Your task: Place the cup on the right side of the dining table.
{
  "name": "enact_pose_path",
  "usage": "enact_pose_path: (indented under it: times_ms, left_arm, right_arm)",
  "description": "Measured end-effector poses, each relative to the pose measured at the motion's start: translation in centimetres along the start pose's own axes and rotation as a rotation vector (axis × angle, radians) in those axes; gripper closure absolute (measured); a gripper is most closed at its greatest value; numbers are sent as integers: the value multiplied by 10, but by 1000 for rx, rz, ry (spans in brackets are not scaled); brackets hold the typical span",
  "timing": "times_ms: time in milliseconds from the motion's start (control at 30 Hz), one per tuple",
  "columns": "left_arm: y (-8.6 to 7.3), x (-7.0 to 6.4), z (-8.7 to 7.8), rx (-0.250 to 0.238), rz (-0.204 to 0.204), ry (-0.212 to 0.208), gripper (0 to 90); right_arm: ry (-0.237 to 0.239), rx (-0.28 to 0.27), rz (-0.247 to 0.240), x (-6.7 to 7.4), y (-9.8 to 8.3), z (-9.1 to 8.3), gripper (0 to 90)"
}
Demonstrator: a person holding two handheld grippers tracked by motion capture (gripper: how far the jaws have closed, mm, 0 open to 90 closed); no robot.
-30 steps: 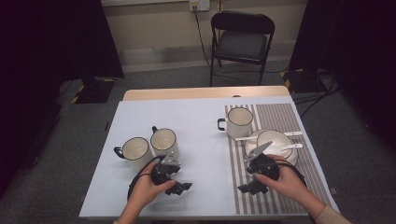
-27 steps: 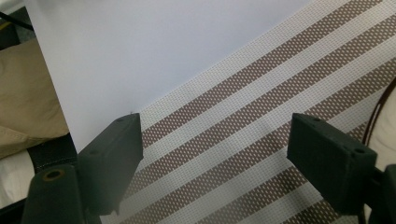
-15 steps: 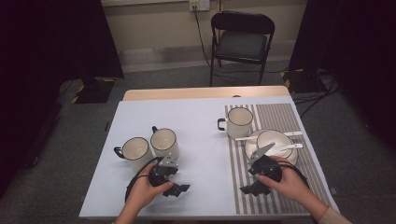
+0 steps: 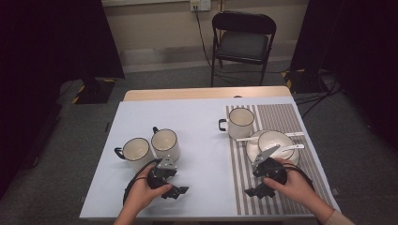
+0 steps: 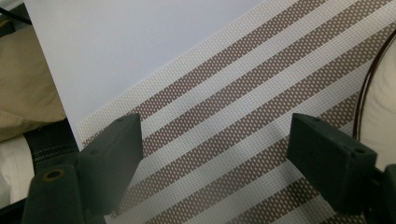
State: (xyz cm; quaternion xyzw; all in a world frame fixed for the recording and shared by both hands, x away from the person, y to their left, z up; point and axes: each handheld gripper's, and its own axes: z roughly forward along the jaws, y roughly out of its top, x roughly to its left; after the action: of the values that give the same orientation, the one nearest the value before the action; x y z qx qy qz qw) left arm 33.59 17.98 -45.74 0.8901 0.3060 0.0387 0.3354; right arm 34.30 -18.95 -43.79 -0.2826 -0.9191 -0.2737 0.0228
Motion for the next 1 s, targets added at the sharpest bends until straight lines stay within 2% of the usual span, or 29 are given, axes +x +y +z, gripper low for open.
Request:
enact_pose_path:
  times_ms: [500,833,1000]
  left_arm:
    - [-5,1,-4,9,-6,8,188]
    - [-8,0,-4,9,-3,5,188]
    - [-10,-1,-6,17,-1,8,189]
  right_arm:
    - [6,6,16,-4,-13,-3,183]
    - [7,21,7,-2,-19,-3,179]
    - [-2,8,-3,-3,-22,-4,178]
